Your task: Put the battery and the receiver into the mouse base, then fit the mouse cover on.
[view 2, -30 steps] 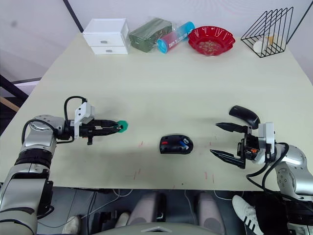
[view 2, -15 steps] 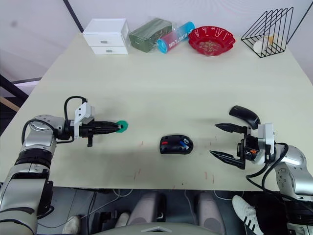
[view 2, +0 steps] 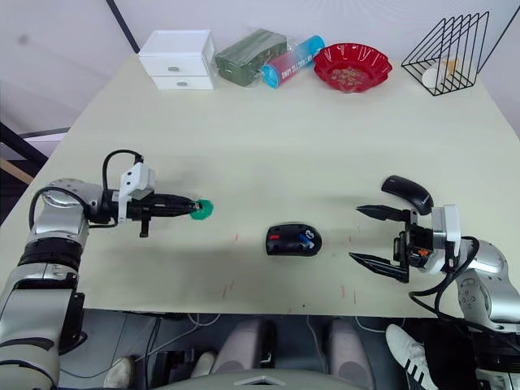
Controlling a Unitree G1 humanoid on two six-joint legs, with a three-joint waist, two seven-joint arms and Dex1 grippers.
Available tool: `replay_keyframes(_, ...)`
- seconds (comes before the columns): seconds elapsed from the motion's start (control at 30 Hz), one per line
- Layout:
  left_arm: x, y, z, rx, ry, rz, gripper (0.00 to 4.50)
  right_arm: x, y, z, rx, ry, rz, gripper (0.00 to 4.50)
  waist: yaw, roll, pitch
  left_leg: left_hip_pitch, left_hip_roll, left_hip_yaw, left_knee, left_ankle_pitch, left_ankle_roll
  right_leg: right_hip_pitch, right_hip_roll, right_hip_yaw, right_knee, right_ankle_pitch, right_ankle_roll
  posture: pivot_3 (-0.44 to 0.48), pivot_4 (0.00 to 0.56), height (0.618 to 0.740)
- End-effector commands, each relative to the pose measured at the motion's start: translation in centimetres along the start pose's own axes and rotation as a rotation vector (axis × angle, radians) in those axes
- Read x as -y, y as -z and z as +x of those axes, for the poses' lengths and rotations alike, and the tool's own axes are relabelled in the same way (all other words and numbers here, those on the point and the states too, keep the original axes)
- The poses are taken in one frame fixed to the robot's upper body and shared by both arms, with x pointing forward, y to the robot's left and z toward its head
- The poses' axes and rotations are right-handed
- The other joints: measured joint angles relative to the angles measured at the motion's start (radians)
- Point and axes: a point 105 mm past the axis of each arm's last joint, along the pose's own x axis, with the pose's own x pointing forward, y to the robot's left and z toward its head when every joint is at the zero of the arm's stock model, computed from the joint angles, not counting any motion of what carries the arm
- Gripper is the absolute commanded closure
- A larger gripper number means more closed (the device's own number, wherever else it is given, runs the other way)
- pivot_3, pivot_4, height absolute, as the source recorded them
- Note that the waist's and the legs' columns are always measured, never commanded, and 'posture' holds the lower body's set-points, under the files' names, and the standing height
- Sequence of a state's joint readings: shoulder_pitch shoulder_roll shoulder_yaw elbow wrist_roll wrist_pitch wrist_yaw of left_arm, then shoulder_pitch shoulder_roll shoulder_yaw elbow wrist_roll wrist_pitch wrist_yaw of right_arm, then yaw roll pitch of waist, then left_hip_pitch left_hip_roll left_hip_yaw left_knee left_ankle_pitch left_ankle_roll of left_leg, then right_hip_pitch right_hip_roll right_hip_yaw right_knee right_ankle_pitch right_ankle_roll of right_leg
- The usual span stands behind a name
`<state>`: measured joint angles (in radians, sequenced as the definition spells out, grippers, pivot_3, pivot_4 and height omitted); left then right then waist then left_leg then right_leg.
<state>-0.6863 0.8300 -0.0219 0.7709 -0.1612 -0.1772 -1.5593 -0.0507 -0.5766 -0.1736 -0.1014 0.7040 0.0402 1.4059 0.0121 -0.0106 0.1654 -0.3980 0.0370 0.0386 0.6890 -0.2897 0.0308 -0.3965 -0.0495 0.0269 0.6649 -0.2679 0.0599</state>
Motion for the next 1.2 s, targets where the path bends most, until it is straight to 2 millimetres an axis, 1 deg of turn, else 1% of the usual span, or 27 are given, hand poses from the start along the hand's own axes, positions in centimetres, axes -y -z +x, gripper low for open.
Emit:
replay_keyframes(0.03, 0.2, -3.5, -0.1, 0.022, 0.089, 0.097, 4.43, 0.4, -0.9, 0.0, 0.015, -0.001, -0.038, 0.00, 0.002, 0.000, 0.000, 0.000, 0.000, 0.000, 0.000, 0.000, 0.000, 0.000, 0.000, 0.000, 0.000, 0.000, 0.000, 0.000, 0.150, 0.740)
replay_keyframes(0.13, 0.7, -4.4, 0.1, 0.010, 0.124, 0.135, 4.43, 0.5, -0.9, 0.1, 0.013, 0.000, -0.038, 0.00, 0.000, 0.000, 0.000, 0.000, 0.000, -0.002, 0.000, 0.000, 0.000, 0.000, 0.000, 0.000, 0.000, 0.000, 0.000, 0.000, 0.150, 0.740)
replay_keyframes(0.2, 0.8, -5.5, 0.4, 0.033, 0.140, 0.136, 4.43, 0.7, -0.8, 0.1, 0.005, 0.008, -0.022, 0.00, -0.001, 0.000, 0.000, 0.000, 0.000, -0.003, 0.000, 0.000, 0.000, 0.000, 0.000, 0.000, 0.000, 0.000, 0.000, 0.000, 0.150, 0.740)
replay_keyframes(0.27, 1.4, -8.0, 1.6, 0.077, 0.193, 0.219, 4.43, 1.3, -0.4, 0.2, -0.029, 0.052, 0.050, 0.00, -0.001, 0.000, 0.000, 0.000, 0.000, -0.004, 0.000, 0.000, 0.000, 0.000, 0.000, 0.000, 0.000, 0.000, 0.000, 0.000, 0.150, 0.740)
replay_keyframes(0.33, 2.2, -9.7, 2.4, 0.112, 0.238, 0.273, 4.43, 1.8, -0.4, 0.6, -0.053, 0.100, 0.120, 0.00, 0.002, 0.000, 0.000, 0.000, 0.000, -0.005, 0.001, 0.000, 0.000, 0.000, 0.000, 0.000, 0.000, 0.000, 0.000, 0.000, 0.150, 0.740)
replay_keyframes(0.37, 2.5, -10.2, 2.7, 0.123, 0.250, 0.279, 4.43, 1.9, -0.4, 0.8, -0.062, 0.115, 0.142, 0.00, 0.002, 0.000, 0.000, -0.001, 0.000, -0.005, 0.001, 0.000, 0.000, 0.000, 0.000, 0.000, 0.000, 0.000, 0.000, 0.000, 0.150, 0.740)
replay_keyframes(0.47, 3.1, -11.1, 3.3, 0.140, 0.276, 0.312, 4.43, 2.6, -1.3, 1.6, -0.038, 0.149, 0.116, 0.00, -0.001, 0.000, 0.000, 0.000, 0.000, -0.005, 0.001, 0.000, 0.000, 0.000, 0.000, 0.000, 0.001, 0.000, 0.000, 0.000, 0.150, 0.740)
replay_keyframes(0.53, 3.6, -12.1, 4.2, 0.162, 0.296, 0.351, 4.43, 3.1, -2.1, 2.4, -0.019, 0.183, 0.177, 0.00, -0.005, 0.000, 0.000, 0.000, 0.000, -0.005, 0.001, 0.000, 0.000, 0.000, 0.001, 0.001, 0.001, 0.000, 0.000, 0.000, 0.150, 0.740)
replay_keyframes(0.63, 4.2, -13.2, 5.0, 0.197, 0.324, 0.364, 4.43, 3.1, -2.4, 3.1, -0.038, 0.198, 0.283, 0.00, -0.004, 0.000, 0.000, 0.000, 0.000, -0.006, 0.001, 0.000, -0.001, 0.000, 0.001, 0.001, 0.001, 0.000, 0.000, 0.000, 0.150, 0.740)
replay_keyframes(0.77, 4.6, -13.8, 5.8, 0.218, 0.346, 0.404, 4.43, 3.8, -3.3, 4.2, -0.043, 0.237, 0.441, 0.00, -0.003, 0.000, 0.000, -0.001, 0.000, -0.006, 0.001, 0.000, -0.001, 0.000, 0.001, 0.001, 0.000, 0.000, 0.000, 0.000, 0.150, 0.740)
replay_keyframes(0.83, 4.6, -14.0, 5.9, 0.228, 0.340, 0.411, 4.43, 3.6, -3.5, 4.7, -0.074, 0.225, 0.481, 0.00, -0.002, 0.000, 0.000, -0.001, 0.000, -0.006, 0.001, 0.000, -0.001, 0.000, 0.001, 0.001, 0.000, 0.000, 0.000, 0.000, 0.150, 0.740)
replay_keyframes(0.93, 4.7, -14.4, 6.3, 0.234, 0.346, 0.429, 4.43, 2.9, -4.2, 5.6, -0.091, 0.164, 0.560, 0.00, -0.002, 0.000, 0.000, -0.001, 0.000, -0.006, 0.001, 0.000, 0.000, 0.000, 0.001, 0.001, 0.000, 0.000, 0.000, 0.000, 0.150, 0.740)
replay_keyframes(0.97, 4.8, -14.7, 6.5, 0.243, 0.346, 0.437, 4.43, 2.8, -3.6, 5.8, -0.163, 0.161, 0.628, 0.00, -0.002, 0.000, 0.000, -0.001, 0.000, -0.006, 0.001, 0.000, 0.000, 0.000, 0.001, 0.001, -0.001, 0.000, 0.000, 0.000, 0.150, 0.740)
replay_keyframes(1.03, 5.0, -15.0, 7.0, 0.245, 0.343, 0.465, 4.43, 2.8, -3.1, 6.3, -0.225, 0.172, 0.716, 0.00, -0.002, 0.000, 0.000, -0.002, 0.000, -0.006, 0.001, 0.000, 0.000, 0.000, 0.001, 0.001, -0.001, 0.000, 0.000, 0.000, 0.150, 0.740)
replay_keyframes(1.07, 4.9, -15.2, 7.2, 0.250, 0.337, 0.470, 4.43, 2.5, -3.0, 6.5, -0.259, 0.149, 0.783, 0.00, -0.003, 0.000, 0.000, -0.002, 0.000, -0.006, 0.001, 0.000, 0.000, 0.000, 0.001, 0.001, -0.001, 0.000, 0.000, 0.000, 0.150, 0.740)
replay_keyframes(1.2, 5.1, -15.5, 7.8, 0.258, 0.332, 0.479, 4.43, 2.2, -3.1, 7.4, -0.289, 0.141, 0.915, 0.00, -0.001, -0.001, 0.000, -0.003, 0.000, -0.007, 0.001, 0.000, 0.000, 0.000, 0.001, 0.000, -0.001, 0.000, 0.000, 0.000, 0.150, 0.740)
